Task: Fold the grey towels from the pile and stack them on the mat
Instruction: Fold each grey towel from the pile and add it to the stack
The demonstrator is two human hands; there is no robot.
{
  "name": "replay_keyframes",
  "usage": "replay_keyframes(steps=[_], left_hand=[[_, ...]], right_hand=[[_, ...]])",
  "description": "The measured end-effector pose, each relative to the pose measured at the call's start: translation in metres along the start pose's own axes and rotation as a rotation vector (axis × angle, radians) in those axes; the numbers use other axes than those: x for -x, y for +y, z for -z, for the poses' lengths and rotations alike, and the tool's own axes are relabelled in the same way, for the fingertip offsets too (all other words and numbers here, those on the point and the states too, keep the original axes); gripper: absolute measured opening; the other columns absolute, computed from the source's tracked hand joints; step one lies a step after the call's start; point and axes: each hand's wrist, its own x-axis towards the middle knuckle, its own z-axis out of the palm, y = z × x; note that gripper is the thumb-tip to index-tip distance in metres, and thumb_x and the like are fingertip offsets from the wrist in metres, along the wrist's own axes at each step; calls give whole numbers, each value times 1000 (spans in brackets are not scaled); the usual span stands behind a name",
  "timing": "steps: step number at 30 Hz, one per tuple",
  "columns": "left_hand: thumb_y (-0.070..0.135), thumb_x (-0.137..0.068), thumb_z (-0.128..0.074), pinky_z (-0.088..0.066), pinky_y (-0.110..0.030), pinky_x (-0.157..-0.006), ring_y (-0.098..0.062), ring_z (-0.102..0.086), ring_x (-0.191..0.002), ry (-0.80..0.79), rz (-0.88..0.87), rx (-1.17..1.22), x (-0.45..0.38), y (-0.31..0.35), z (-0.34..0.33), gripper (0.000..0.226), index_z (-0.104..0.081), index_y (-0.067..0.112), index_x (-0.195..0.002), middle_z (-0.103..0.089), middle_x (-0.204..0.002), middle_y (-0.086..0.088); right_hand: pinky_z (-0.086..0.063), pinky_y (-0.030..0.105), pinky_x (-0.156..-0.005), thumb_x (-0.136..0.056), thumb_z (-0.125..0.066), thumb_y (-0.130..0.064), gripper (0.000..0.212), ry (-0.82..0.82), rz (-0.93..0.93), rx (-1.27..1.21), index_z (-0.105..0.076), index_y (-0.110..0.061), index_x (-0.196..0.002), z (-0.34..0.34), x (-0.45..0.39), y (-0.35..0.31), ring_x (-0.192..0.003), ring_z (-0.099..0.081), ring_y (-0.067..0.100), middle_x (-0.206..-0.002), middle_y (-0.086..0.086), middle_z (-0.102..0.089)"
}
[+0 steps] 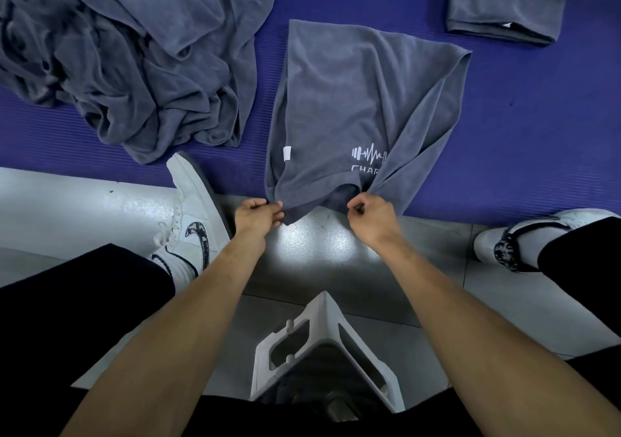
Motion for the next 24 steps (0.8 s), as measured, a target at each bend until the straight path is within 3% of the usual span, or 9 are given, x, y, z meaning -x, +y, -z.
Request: replay_keyframes(steps=[6, 10, 12, 14, 17, 21, 24], left_hand=[[5, -88, -71, -56, -20, -63, -11, -61, -61, 13, -121, -307, 3, -11, 14, 15, -64, 12, -99, -67, -76, -3], [6, -87, -71, -57, -31, -81, -13, -61, -65, -3, -116, -371, 1, -27, 17, 18, -68, 8, -104, -70, -85, -8], [6, -87, -71, -56, -32, -83, -14, -60, -64, -6, -121, -385, 2, -33, 14, 20, -69, 4, -106, -70, -87, -10], [8, -87, -71, -56, -33, -86, -16, -61, -68, -4, -139, -401, 2, -37, 11, 21, -71, 4, -107, -70, -87, -10], [12, -89, -69, -54, -31, -91, -18, -62, -82, -6, -174, -458, 3, -37, 8, 18, -72, 7, -106, -72, -98, -10], [15, -95, -61, -42, -21, -76, -17, -59, -84, 14, -255, -559, 13, -35, 8, 15, -68, 7, -106, -64, -92, -3], [14, -99, -55, -52, -26, -68, -20, -67, -77, -51, -254, -538, 17, -34, 9, 13, -59, 6, -109, -66, -90, -5]], right_hand=[[-53, 30, -89, -90, -53, -9, 25, 26, 4, -10, -71, -15, -106, -4, 1, -3, -95, -65, 18, -107, 3, -70], [-47, 17, -73, -91, -53, -9, 25, 26, -2, -45, -72, -16, -107, -3, 4, -2, -84, -63, 13, -99, 1, -68], [-41, 5, -62, -91, -54, -8, 24, 29, -3, -88, -72, -16, -106, -1, 6, 1, -75, -60, 9, -92, -2, -66], [-40, 3, -55, -91, -56, -7, 22, 29, -8, -158, -71, -18, -102, 1, 7, 4, -70, -59, 6, -87, -2, -67], [-46, 11, -61, -91, -60, -7, 21, 25, -8, -266, -68, -26, -90, 4, 7, 10, -72, -62, 10, -87, 2, -69], [-52, 28, -68, -89, -62, -3, 30, 12, -19, -342, -67, -32, -82, 6, 7, 16, -70, -61, 13, -82, 3, -68], [-53, 29, -70, -89, -62, -1, 30, 9, -9, -368, -68, -31, -84, 9, 8, 17, -70, -61, 11, -84, 3, -68]])
